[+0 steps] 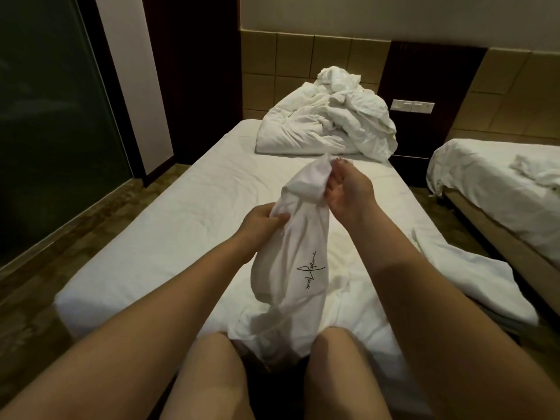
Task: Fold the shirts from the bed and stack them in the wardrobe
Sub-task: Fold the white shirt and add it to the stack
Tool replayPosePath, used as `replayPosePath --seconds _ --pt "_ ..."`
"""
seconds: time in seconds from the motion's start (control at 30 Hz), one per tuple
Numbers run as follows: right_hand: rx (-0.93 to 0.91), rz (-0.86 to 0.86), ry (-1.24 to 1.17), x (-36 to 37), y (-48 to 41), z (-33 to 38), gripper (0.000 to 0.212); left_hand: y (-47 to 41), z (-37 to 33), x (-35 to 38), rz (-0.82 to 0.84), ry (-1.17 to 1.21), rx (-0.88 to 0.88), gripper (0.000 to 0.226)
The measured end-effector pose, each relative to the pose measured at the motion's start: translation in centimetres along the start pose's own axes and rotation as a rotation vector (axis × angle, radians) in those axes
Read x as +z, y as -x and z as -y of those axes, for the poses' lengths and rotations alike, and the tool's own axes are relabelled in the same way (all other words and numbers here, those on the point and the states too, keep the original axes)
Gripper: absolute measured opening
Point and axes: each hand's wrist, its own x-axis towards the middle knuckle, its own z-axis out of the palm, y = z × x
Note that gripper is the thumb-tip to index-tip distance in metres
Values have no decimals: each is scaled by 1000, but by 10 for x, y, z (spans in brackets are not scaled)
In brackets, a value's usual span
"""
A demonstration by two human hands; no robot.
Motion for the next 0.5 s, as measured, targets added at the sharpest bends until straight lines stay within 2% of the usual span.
replayPosePath --seconds 0.1,0.2,0.27,0.37,0.5 --pt "-197 44 527 -12 18 -4 54 -6 -7 0 -17 26 -11 16" --pt "-462 363 1061 -21 36 -15 68 -9 -19 -2 55 -5 -18 17" --pt "-496 548 1406 -20 40 -20 75 -9 -26 -3 111 -52 -45 14" --pt "-567 580 1573 -11 38 -25 75 -7 -34 -5 130 -128 -68 8" --pt "-574 509 1533 -11 30 -29 48 -2 -34 -10 157 29 -71 15"
